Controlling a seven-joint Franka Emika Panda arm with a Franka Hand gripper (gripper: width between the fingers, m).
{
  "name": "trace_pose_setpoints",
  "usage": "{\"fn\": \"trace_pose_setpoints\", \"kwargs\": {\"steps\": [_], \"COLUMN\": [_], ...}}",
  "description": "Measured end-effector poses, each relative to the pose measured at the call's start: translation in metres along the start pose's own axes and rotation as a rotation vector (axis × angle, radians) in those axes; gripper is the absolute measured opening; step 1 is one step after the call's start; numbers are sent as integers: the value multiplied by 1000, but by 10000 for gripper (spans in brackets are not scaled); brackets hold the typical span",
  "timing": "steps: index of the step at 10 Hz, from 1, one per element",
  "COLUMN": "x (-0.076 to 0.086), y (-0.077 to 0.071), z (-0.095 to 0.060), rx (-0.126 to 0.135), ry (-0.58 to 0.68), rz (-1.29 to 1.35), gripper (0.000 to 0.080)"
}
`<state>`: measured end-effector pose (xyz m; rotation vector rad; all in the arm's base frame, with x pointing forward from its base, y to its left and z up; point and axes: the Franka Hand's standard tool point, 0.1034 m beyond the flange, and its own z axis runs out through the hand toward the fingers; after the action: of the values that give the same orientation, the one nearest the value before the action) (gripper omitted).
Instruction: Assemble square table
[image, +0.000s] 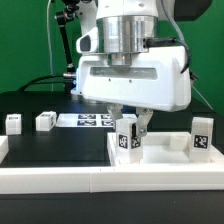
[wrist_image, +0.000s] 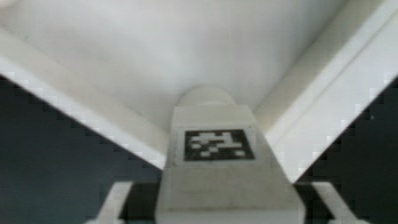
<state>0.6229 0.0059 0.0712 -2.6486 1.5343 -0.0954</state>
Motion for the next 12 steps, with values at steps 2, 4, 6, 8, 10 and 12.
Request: {"fn": "trace_pose_setpoints", "kwargs": {"steps": [2, 4, 6, 8, 10, 12], "x": [0, -1, -1, -1, 0, 3], "y": [0, 0, -1, -1, 0, 2], "z": [0, 0, 0, 1, 1, 1], "rx": [0, 8, 10, 16, 17, 18], "ry": [-1, -12, -18, -31, -42, -46], "rz": [167, 339, 522, 675, 776, 777], "gripper": [290, 290, 290, 290, 290, 291]}}
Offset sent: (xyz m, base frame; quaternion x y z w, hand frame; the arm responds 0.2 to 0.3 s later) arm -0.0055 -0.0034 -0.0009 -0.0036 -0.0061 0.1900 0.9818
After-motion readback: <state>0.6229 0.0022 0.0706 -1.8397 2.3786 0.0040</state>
